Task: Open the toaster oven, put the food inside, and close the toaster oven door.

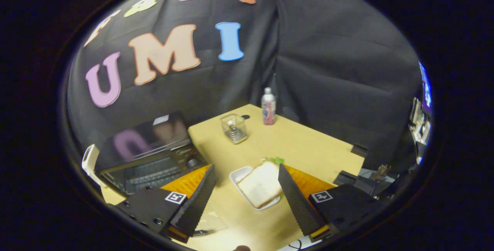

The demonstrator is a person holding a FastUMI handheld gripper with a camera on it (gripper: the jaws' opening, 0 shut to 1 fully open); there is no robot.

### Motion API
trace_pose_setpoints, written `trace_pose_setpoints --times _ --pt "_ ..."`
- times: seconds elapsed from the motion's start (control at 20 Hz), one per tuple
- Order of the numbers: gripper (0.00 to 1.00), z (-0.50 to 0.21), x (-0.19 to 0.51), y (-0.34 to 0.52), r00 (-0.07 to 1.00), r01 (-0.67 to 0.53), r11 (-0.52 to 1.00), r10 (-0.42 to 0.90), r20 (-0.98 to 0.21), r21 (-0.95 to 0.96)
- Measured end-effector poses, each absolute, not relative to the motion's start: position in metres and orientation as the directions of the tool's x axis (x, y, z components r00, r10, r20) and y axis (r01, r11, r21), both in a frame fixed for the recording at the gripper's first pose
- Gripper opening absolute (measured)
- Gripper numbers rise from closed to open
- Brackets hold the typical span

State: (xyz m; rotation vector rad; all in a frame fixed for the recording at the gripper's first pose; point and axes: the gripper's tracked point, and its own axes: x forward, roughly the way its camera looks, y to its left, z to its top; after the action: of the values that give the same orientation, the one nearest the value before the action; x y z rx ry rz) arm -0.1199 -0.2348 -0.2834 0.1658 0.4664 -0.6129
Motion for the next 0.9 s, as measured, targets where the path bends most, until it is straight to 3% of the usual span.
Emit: trace_pose_setpoints --times 0.35,0.9 --pt "0.99 -0.304 -0.159 -0.304 0.624 0.728 0.682 -0.614 -0.484 0.072" --pt "0.99 -0.406 -0.12 -0.295 0.679 0.624 0.752 -0.388 -0.623 0.212"
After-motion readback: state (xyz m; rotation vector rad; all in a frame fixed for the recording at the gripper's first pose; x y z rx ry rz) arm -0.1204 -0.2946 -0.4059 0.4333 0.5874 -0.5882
